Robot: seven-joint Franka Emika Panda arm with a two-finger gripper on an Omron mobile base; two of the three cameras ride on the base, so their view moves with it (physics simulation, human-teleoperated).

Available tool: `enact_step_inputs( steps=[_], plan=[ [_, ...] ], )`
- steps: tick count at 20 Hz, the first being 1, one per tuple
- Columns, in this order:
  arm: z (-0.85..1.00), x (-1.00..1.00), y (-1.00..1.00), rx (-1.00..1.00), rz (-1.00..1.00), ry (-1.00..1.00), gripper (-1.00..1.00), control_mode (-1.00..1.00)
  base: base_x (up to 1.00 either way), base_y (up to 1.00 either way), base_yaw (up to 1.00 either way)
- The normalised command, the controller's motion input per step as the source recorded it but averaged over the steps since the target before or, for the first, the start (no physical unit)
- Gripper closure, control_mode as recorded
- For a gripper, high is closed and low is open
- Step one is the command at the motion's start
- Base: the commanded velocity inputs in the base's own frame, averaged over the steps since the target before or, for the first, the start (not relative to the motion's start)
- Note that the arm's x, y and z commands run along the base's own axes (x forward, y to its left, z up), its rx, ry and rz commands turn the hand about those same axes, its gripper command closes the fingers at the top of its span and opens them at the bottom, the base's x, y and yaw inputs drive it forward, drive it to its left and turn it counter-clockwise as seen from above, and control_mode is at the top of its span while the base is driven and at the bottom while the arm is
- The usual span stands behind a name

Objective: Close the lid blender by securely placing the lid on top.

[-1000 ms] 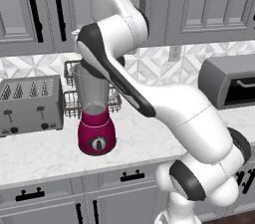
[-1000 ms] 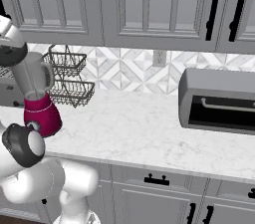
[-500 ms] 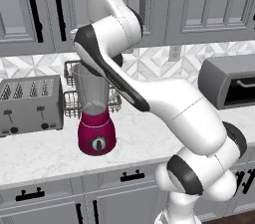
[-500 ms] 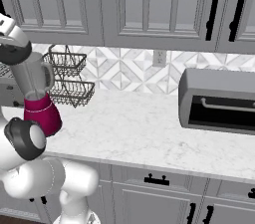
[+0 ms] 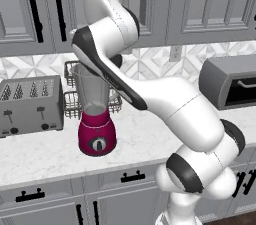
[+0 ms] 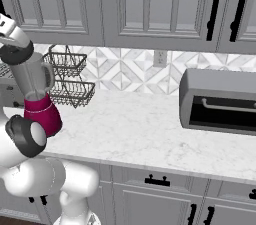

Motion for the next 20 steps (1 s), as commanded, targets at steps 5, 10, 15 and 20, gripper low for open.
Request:
enact_step_inputs(
  steps=[5, 10, 15, 20],
  plan=[
    [0.0, 0.0, 0.12, 0.0, 0.0, 0.0, 1.0, -1.0, 0.0, 0.0, 0.0],
    [0.0, 0.0, 0.1, 0.0, 0.0, 0.0, 1.0, -1.0, 0.0, 0.0, 0.0],
    [-0.05, 0.09, 0.05, 0.0, 0.0, 0.0, 1.0, -1.0, 0.0, 0.0, 0.0],
    [-0.07, 0.23, 0.0, 0.0, 0.0, -0.01, 1.0, -1.0, 0.0, 0.0, 0.0]
  ],
)
